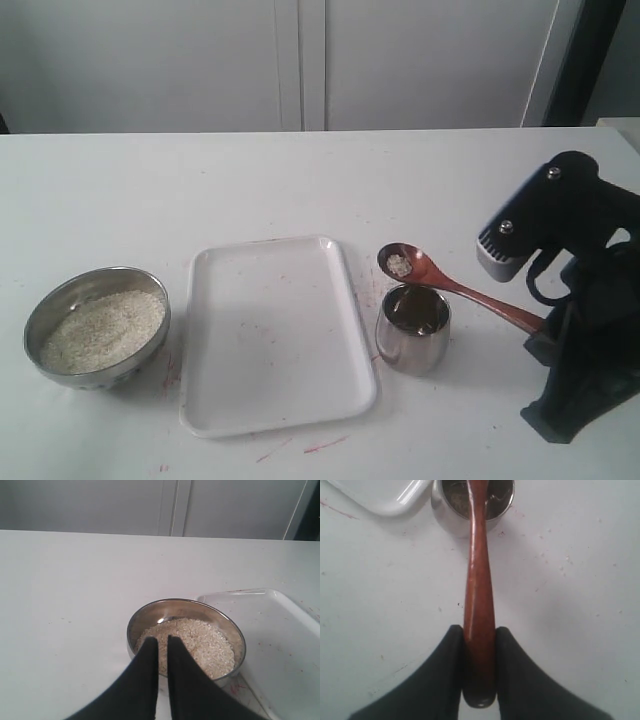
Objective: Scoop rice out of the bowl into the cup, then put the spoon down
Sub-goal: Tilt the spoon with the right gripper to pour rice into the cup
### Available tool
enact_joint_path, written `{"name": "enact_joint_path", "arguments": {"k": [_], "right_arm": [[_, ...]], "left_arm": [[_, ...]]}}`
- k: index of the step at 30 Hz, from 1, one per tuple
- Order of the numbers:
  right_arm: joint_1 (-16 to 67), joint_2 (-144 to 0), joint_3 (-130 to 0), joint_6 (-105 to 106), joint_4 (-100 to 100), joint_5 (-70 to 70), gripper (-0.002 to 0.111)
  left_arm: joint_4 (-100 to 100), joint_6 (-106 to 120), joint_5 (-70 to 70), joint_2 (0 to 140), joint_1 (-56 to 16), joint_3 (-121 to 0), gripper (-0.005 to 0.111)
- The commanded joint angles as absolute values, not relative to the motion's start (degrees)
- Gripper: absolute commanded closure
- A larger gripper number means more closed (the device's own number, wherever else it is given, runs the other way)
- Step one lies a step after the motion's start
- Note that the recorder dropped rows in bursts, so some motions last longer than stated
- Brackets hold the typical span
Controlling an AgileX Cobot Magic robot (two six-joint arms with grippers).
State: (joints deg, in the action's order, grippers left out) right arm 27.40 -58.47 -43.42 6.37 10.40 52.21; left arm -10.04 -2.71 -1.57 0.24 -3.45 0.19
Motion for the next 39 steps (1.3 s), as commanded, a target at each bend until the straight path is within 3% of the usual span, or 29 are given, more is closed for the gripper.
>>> {"name": "enact_joint_path", "arguments": {"k": [1, 39], "right_arm": [[27.11, -57.8, -43.11, 4.83, 11.25, 53.43, 0.108], [27.11, -60.89, -41.28, 2.86, 23.14, 52.6, 0.108]], "left_arm": [[-10.57, -2.81, -1.36, 0.0, -3.59, 0.0, 0.092], [-10.57, -2.81, -1.36, 0.0, -3.59, 0.0, 0.092]]}}
